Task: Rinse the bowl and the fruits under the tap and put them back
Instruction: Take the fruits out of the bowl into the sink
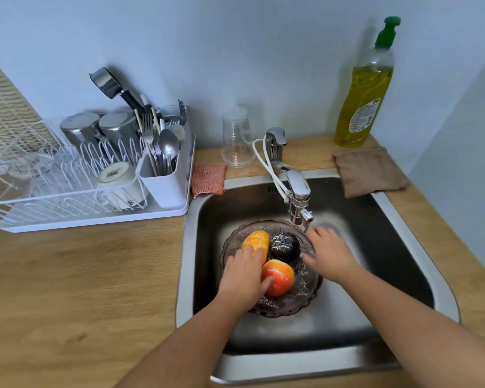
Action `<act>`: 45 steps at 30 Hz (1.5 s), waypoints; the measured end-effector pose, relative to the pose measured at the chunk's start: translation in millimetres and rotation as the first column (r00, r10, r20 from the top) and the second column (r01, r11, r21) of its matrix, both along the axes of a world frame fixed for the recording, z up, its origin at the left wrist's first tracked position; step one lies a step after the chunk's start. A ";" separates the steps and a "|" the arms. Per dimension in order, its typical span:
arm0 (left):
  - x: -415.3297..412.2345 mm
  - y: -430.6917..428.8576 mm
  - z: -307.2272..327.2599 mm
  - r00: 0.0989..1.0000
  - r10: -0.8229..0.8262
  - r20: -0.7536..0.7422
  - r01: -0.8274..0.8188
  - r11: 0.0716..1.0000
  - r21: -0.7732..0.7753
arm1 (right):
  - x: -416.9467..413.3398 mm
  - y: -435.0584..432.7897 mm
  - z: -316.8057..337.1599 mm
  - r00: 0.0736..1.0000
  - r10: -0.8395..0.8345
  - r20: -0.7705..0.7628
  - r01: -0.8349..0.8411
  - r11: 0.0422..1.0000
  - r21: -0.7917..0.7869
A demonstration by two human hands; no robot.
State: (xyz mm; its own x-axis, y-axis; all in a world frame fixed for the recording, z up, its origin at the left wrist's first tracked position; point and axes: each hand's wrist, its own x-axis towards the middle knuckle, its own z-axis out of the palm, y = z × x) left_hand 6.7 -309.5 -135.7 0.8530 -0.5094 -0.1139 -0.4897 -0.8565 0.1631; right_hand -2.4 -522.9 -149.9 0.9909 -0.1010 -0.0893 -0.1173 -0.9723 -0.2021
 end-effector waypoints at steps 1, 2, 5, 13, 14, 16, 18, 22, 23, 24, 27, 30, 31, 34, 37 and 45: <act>-2.1 -5.3 -1.9 0.999 -0.020 -0.035 0.020 1.000 -0.014 | 5.5 2.7 0.6 0.999 0.034 -0.029 -0.034 0.999 0.010; -3.7 -9.8 -5.1 0.997 -0.033 -0.065 0.031 0.999 -0.023 | 10.4 5.5 0.3 0.997 0.064 -0.053 -0.064 0.998 0.012; -5.4 -16.8 -14.2 0.993 -0.051 -0.107 0.052 0.999 0.003 | 20.5 13.5 -6.3 0.986 0.134 -0.100 -0.136 0.991 -0.015; -5.9 -15.9 -19.8 0.985 -0.021 -0.171 0.020 1.000 -0.009 | 22.6 22.5 -11.8 0.997 0.057 -0.056 -0.054 0.998 0.043; -5.6 -15.3 -19.3 0.985 -0.018 -0.173 0.015 1.000 -0.020 | 21.0 21.8 -11.0 0.997 0.050 -0.051 -0.048 0.998 0.051; -4.7 -14.0 -17.0 0.985 -0.008 -0.170 0.000 0.999 -0.048 | 17.9 19.6 -6.8 0.998 0.036 -0.044 -0.033 0.997 0.064; -3.0 -13.6 -10.4 0.989 -0.011 -0.148 0.001 0.998 -0.068 | 14.6 15.8 1.0 1.000 0.001 -0.022 0.001 0.996 0.089; 6.4 -16.7 7.7 0.995 -0.046 -0.084 0.040 0.996 -0.075 | 4.4 1.1 22.9 0.996 -0.088 0.034 0.081 0.980 0.183; 10.5 -18.9 12.7 0.996 -0.051 -0.070 0.046 0.995 -0.084 | 0.3 -3.9 29.3 0.992 -0.117 0.049 0.104 0.972 0.213; 15.6 -23.1 17.2 0.997 -0.053 -0.056 0.047 0.994 -0.096 | -4.0 -9.7 35.3 0.987 -0.148 0.057 0.131 0.965 0.226; 34.3 -44.3 30.3 0.998 -0.062 -0.022 0.060 0.992 -0.113 | -17.1 -27.7 44.3 0.965 -0.254 0.068 0.239 0.955 0.177; 54.2 -69.9 32.3 0.998 -0.035 -0.049 0.028 0.989 -0.145 | -30.2 -38.8 37.1 0.927 -0.374 0.020 0.358 0.901 0.244; 60.1 -78.1 30.1 0.996 -0.018 -0.090 0.002 0.985 -0.175 | -33.4 -39.9 33.1 0.919 -0.394 -0.008 0.382 0.886 0.262; 77.9 -108.8 16.9 0.994 -0.047 -0.103 0.031 0.989 -0.148 | -35.6 -45.9 17.6 0.896 -0.438 -0.071 0.439 0.853 0.282; 88.1 -136.3 11.6 0.992 -0.081 -0.099 0.068 0.989 -0.127 | -33.9 -47.8 6.9 0.874 -0.474 -0.107 0.485 0.836 0.259; 98.9 -186.0 -13.0 0.970 -0.162 -0.181 0.147 0.985 -0.093 | -26.9 -54.9 -6.4 0.871 -0.471 -0.137 0.489 0.857 0.161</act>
State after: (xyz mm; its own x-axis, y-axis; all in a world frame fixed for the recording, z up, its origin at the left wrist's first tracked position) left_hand 105.6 -495.5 -148.7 0.7308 -0.6467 -0.2184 -0.5694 -0.7541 0.3275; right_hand -29.3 -577.8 -156.3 0.8103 -0.5350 -0.2391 -0.5860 -0.7362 -0.3384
